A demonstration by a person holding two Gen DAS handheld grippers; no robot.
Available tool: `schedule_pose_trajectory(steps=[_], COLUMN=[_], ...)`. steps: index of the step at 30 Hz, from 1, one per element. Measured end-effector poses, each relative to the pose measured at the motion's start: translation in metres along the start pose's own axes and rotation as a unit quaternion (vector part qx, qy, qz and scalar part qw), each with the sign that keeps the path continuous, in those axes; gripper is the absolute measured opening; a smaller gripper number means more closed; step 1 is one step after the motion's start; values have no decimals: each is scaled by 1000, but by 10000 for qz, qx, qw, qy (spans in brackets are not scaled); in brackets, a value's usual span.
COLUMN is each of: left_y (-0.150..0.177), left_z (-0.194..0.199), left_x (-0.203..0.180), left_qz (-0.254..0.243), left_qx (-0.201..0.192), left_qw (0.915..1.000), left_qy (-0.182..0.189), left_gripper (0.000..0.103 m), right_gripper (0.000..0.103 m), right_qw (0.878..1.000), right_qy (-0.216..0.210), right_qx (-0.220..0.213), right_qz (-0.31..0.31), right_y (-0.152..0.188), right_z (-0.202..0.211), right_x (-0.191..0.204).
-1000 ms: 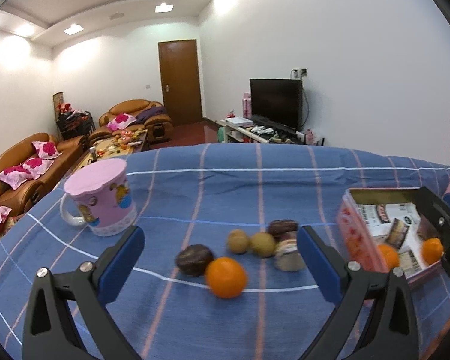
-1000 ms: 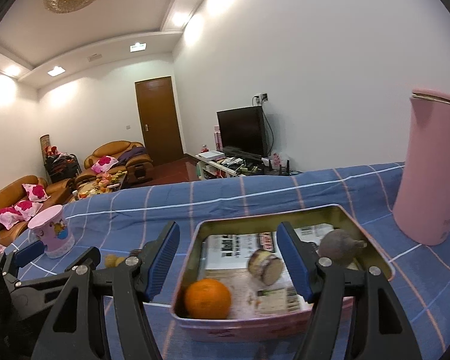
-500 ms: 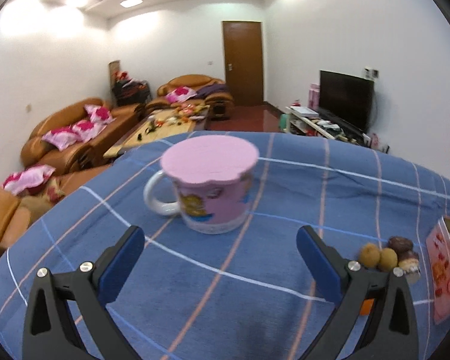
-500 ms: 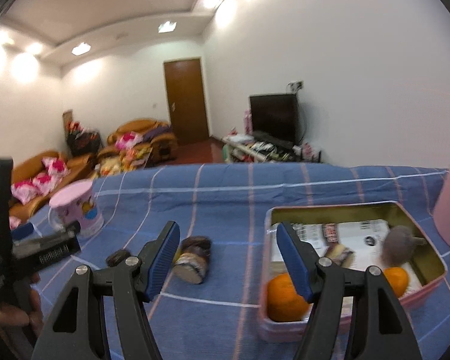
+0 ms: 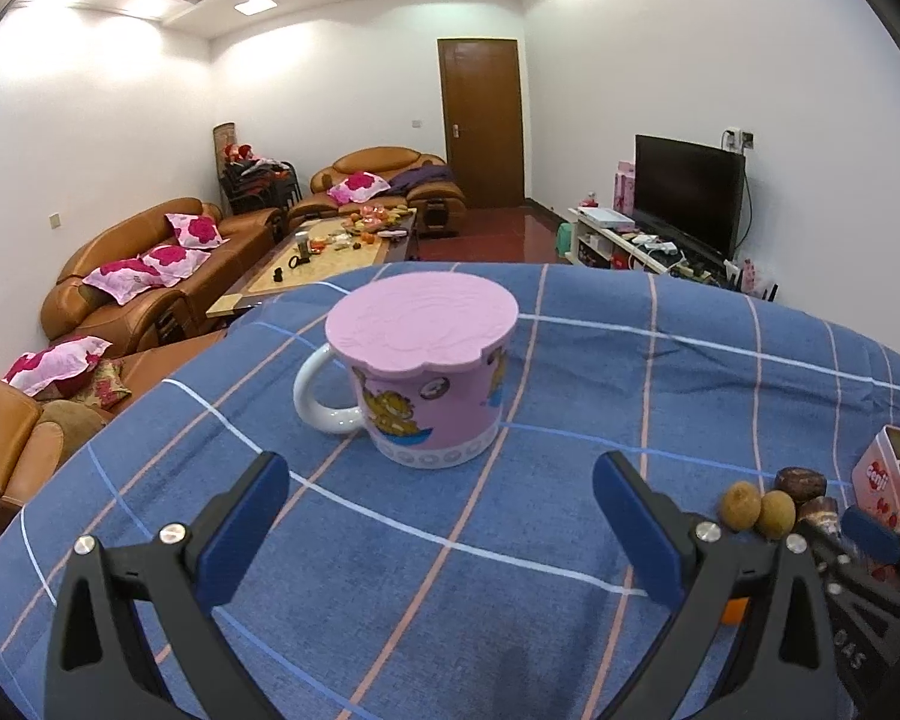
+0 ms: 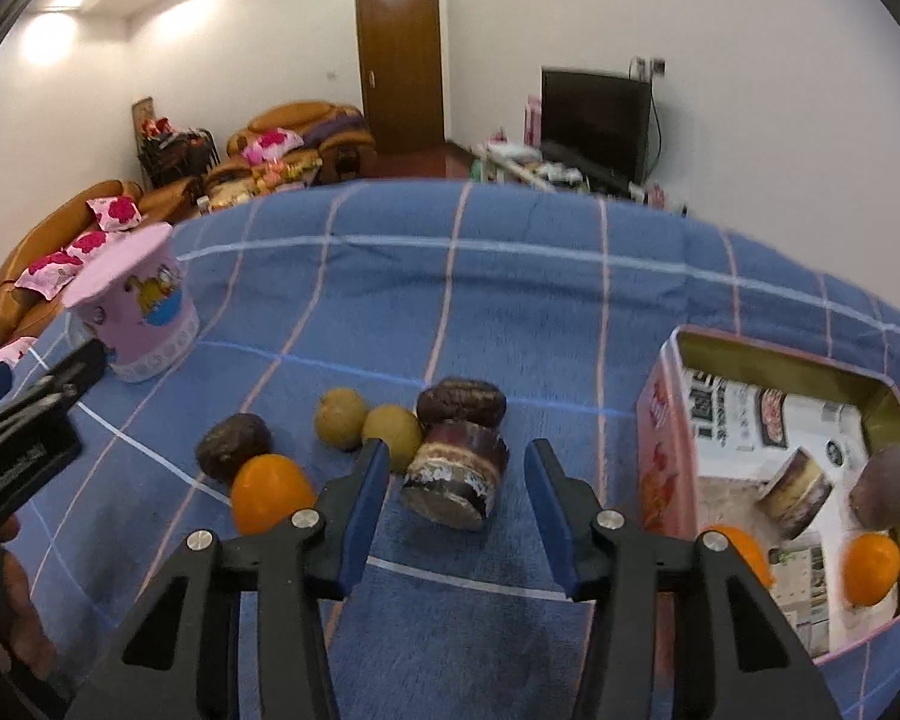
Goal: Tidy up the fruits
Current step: 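Close the right tool around the wrapped round snack cake, then grasp an orange with the left tool while the right tool lifts the snack cake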
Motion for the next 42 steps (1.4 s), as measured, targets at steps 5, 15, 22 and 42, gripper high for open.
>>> schedule_pose_trajectory(steps=[5,15,22,42], left_y=[1,7,17,61], left_z=[-1,-5,14,-5], left_x=[1,5,-46,-132], left_qz=[22,331,-326,-843], left_qx=[40,324,326,1400], left_qw=[10000,9972,9837,9714], left_qy=[51,582,1737,1721], left_gripper=[103,100,68,36], right_gripper=[44,36,37,37], right_qw=[9986,9985,9937,9922], right_qy=[-243,-438,-333,-654], right_qx=[466,-332,-1069,-1015], right_qz=[-91,-60,83,-315], right_y=[3,10,35,47], right_z=[-21,21,71,78], right_x=[3,3,-14,-46])
Point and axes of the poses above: each gripper's, at about its wrist camera, not at the fingertips, and z roughly against the way its jaws point, x to its left, y to its underside, the point moved 8 cm from there along -z, roughly the way its jaws point, and after that the axes turned 9 degrees about x, right-handed, at the moved point
